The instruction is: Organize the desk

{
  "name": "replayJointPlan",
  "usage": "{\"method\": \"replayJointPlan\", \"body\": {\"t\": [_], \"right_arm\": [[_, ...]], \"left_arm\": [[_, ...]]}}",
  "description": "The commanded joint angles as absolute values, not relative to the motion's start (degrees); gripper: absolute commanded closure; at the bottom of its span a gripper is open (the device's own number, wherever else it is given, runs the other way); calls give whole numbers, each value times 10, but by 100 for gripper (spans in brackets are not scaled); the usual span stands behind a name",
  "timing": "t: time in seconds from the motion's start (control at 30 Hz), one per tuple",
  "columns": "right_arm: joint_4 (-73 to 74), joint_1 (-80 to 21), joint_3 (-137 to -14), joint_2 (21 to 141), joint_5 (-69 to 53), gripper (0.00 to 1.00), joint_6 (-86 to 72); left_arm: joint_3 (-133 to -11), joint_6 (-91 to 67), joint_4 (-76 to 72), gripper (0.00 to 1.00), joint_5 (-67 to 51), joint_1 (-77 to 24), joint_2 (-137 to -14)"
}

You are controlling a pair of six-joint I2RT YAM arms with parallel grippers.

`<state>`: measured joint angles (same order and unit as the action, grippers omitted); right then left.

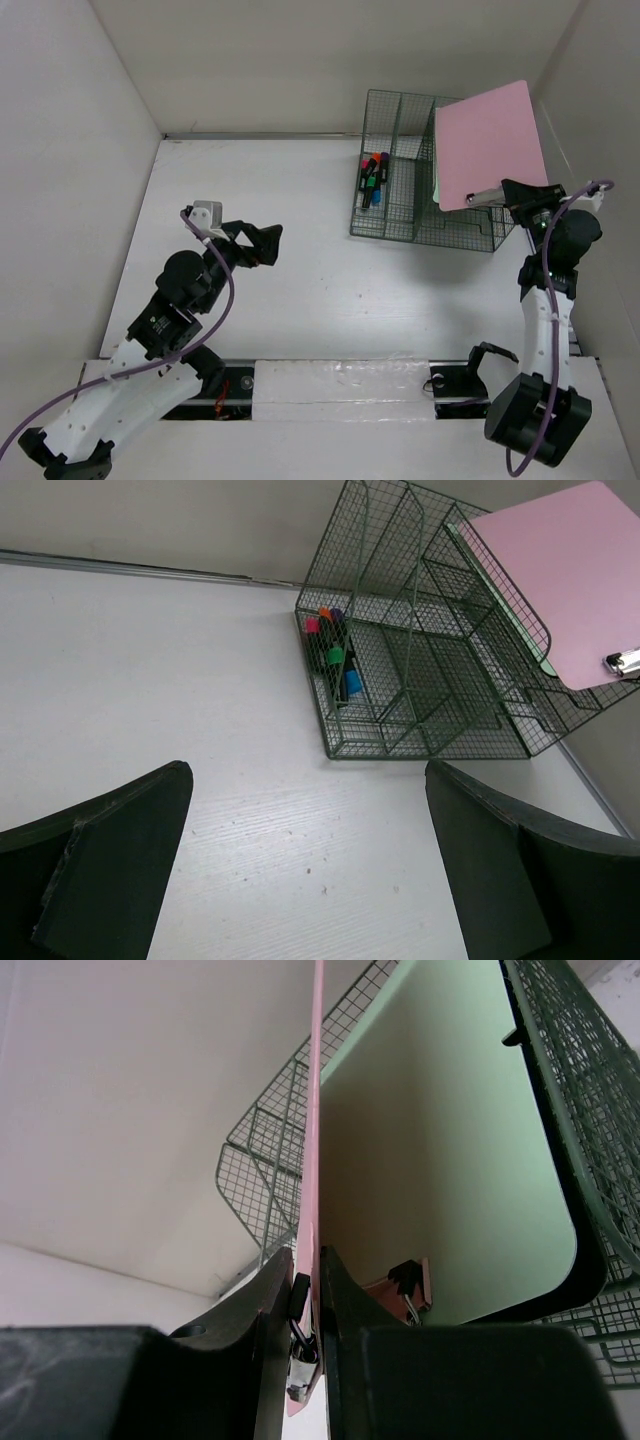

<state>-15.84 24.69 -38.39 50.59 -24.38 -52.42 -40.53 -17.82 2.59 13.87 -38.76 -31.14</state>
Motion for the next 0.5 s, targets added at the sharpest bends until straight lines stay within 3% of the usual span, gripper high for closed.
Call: {"method": "replayJointPlan", "body": {"t": [0.0,0.47], "right_arm": [[-223,250,-385,511,-268,100,-527],[-186,240,-411,547,-207,100,-513]], "left_arm": [[-429,-170,5,1,135,-387,-316],[-431,-167,6,1,130,-387,-325]]}}
